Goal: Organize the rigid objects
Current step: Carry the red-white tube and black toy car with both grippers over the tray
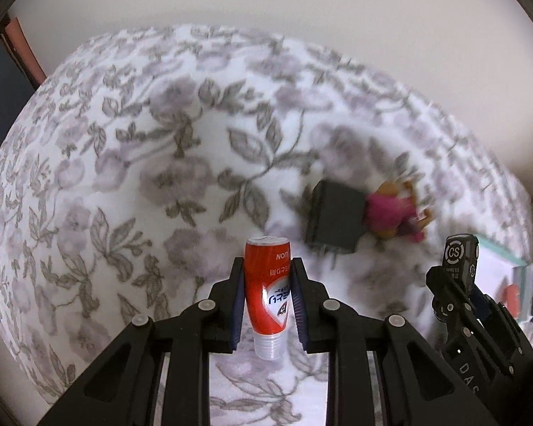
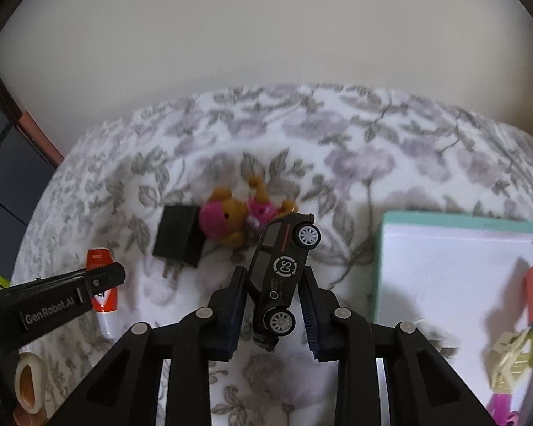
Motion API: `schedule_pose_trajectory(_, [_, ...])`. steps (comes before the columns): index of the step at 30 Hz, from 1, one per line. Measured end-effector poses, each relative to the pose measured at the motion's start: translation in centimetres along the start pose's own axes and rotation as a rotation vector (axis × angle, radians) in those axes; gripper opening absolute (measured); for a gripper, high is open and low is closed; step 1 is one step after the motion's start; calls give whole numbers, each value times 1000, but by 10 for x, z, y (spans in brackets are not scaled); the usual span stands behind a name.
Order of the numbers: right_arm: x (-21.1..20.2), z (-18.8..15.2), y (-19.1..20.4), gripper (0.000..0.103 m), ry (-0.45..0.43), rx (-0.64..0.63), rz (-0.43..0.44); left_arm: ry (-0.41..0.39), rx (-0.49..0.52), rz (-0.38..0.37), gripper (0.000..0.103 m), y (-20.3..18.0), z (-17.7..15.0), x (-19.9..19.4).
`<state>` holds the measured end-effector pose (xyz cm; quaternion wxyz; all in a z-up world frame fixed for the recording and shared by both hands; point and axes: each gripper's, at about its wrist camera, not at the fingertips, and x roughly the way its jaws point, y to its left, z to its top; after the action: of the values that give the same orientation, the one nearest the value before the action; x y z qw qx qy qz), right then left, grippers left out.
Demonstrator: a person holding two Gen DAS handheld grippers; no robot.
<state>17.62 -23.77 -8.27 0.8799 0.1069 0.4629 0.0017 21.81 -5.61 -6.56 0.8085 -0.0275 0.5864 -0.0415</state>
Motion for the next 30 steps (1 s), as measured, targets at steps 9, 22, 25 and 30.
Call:
schedule_pose_trajectory(9, [-79, 22, -43, 31, -136, 46, -73, -156, 59, -112, 25, -39, 1, -73])
schedule_pose_trajectory(22, [-167, 8, -131, 31, -180, 139, -274, -221, 296, -209, 25, -137, -32, -120])
schedule_pose_trajectory(25, [-171, 2, -146, 31, -151, 160, -278, -188, 348, -228, 25, -159, -44, -114])
schedule_pose_trajectory(30, [-160, -13, -168, 31, -44, 192, -317, -140, 434, -226, 25, -190, -68, -102])
